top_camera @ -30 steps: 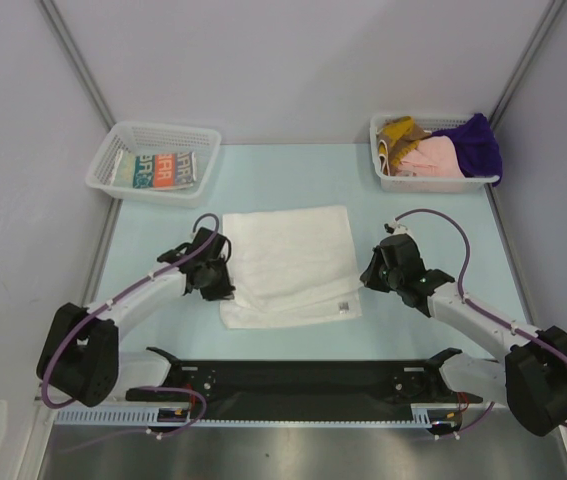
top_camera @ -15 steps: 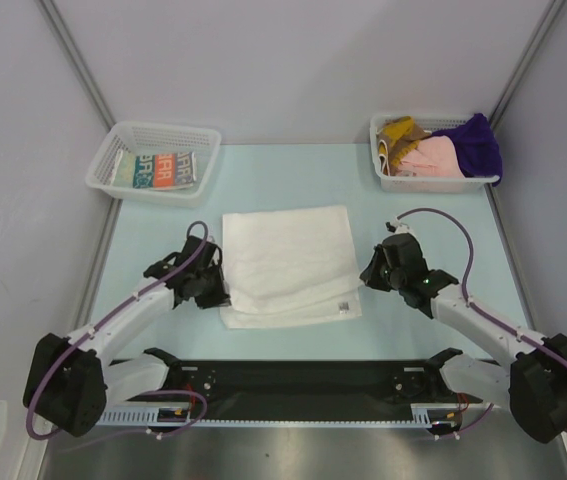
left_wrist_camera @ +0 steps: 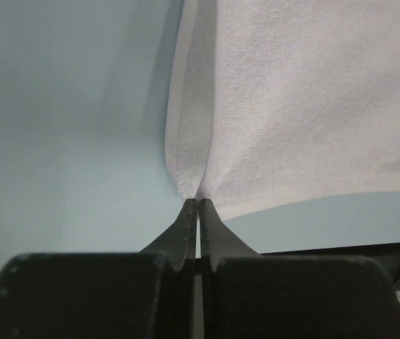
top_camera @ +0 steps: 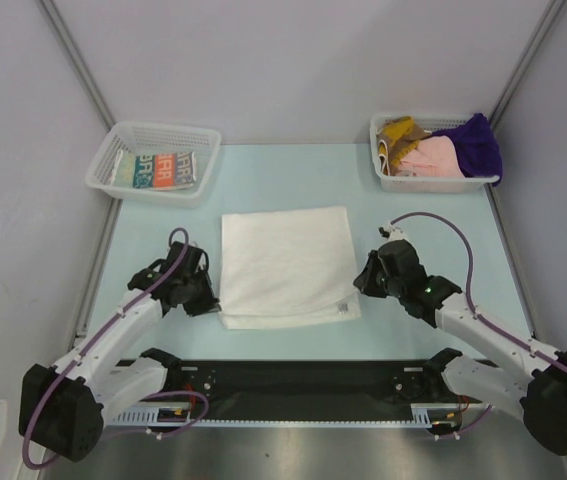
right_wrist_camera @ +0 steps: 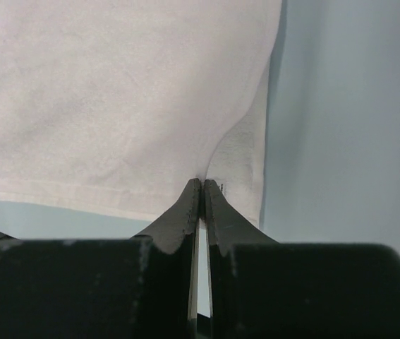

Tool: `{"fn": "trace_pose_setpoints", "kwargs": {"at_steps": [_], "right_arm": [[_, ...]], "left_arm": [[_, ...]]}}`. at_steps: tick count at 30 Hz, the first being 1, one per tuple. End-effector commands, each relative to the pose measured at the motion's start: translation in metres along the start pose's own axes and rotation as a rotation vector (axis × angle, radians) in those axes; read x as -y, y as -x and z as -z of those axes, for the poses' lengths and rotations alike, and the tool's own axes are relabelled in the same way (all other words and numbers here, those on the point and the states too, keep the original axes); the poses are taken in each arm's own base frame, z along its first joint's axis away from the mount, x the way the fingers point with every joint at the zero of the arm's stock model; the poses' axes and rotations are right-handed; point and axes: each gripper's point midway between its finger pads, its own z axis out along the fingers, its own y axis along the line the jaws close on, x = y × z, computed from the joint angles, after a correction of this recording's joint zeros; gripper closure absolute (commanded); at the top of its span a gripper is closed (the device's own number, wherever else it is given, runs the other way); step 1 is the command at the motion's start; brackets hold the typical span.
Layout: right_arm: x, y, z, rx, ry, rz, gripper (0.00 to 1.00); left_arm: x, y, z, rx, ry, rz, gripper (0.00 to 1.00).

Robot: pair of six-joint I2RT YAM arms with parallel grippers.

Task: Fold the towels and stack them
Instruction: Fold the towel

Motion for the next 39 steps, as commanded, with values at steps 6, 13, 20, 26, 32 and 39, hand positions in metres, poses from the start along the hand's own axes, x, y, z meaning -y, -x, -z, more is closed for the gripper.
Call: {"fn": "trace_pose_setpoints", "kwargs": {"at_steps": [6,13,20,26,32,39], "right_arm": [[-0.003,0.013,0.014,0.050,-0.006,-0.009,1.00],[-0.005,0.017,0.030,0.086,0.011,-0.025,1.00],[-0.012,0.027,0.048,0.110,0.024,-0.020,1.00],[-0.009,0.024,0.053,0.124,0.024,-0.028,1.00],[-0.020,0.063,0.072,0.186,0.027,-0.003,0.99],[-0.027,0.070,0.074,0.184,0.034,0.004,1.00]], "left_arm": [[-0.001,0.008,0.015,0.024,-0.025,0.036,1.00],[0.000,0.014,0.020,0.044,-0.038,0.060,1.00],[0.002,0.021,0.027,0.058,-0.048,0.062,1.00],[0.003,0.029,0.032,0.087,-0.062,0.074,1.00],[0.023,0.057,0.052,0.135,-0.099,0.054,1.00],[0.027,0.068,0.063,0.156,-0.096,0.045,1.00]]}}
